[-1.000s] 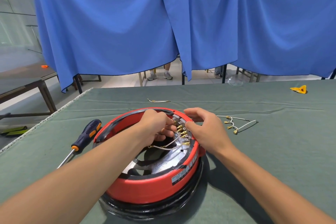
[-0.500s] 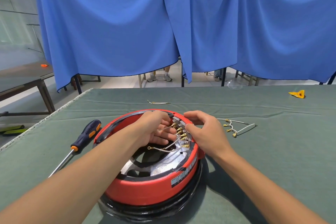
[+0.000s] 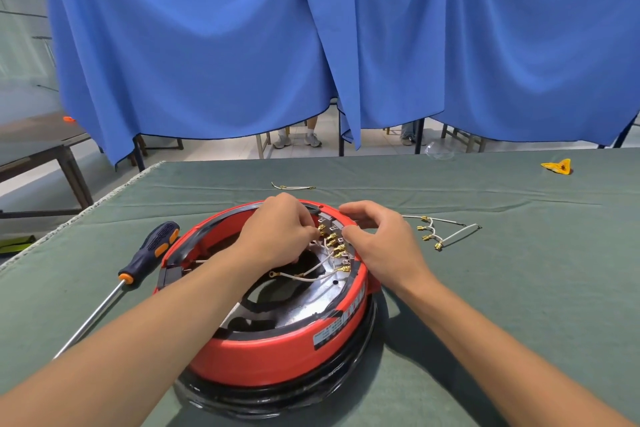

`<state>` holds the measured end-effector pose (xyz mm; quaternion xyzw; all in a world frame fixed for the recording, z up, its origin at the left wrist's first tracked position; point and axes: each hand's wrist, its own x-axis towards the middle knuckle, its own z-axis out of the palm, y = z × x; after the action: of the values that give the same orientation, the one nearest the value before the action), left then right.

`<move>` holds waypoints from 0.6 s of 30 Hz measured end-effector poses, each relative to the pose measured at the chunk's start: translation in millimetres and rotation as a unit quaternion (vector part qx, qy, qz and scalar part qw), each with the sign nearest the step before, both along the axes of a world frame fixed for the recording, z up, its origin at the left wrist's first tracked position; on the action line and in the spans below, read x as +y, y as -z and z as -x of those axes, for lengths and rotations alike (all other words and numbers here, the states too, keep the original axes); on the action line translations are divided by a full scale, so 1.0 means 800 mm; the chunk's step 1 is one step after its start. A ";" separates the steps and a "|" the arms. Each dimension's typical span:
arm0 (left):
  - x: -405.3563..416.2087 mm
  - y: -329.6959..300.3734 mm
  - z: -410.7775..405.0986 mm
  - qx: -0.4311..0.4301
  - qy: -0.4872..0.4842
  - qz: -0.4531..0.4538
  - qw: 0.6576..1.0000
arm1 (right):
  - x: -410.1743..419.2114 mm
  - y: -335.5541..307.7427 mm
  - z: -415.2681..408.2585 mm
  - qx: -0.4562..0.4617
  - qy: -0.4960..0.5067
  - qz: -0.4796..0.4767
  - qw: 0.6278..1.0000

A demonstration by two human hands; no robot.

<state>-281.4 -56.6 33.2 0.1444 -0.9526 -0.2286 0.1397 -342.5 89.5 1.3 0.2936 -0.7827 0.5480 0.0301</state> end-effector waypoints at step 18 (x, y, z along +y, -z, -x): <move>0.037 -0.013 -0.018 0.166 -0.060 0.218 0.960 | -0.001 0.000 0.000 -0.011 -0.008 0.030 0.999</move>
<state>-266.7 -27.4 43.3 0.1272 -0.9323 -0.0274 0.3373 -342.8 88.6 1.2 0.2929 -0.7640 0.5743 0.0258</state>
